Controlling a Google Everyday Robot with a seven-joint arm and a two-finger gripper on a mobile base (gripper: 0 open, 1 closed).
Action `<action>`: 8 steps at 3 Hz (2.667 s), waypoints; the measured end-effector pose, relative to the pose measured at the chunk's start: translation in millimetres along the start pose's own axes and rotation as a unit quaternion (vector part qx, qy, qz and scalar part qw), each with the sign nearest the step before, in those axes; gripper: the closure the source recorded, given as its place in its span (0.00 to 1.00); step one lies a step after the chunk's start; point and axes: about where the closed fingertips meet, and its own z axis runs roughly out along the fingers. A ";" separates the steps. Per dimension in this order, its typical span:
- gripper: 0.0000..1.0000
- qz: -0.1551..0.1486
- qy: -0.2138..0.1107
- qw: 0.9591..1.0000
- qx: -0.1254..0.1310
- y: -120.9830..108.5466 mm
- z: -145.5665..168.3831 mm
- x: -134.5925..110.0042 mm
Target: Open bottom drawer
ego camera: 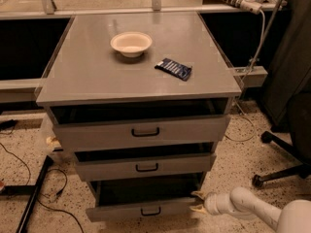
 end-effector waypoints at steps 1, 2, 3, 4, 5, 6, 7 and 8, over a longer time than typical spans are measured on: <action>0.85 0.000 0.000 1.000 0.000 -0.9 -4.6 -4.3; 1.00 0.000 0.000 1.000 0.000 -1.3 -7.4 -6.5; 1.00 0.012 0.003 1.000 -0.002 18.4 -17.7 3.9; 0.81 0.012 0.003 1.000 -0.002 18.4 -17.7 3.9; 0.58 0.012 0.003 1.000 -0.002 18.5 -17.6 3.9; 0.34 0.012 0.003 1.000 -0.002 18.5 -17.6 3.9; 0.11 0.014 -0.006 1.000 -0.006 24.6 -17.5 5.0; 0.16 0.023 -0.017 1.000 -0.008 37.8 -20.1 11.9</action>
Offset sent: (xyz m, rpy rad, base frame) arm -0.1422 -0.0762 -0.0366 0.0281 0.1771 -0.1205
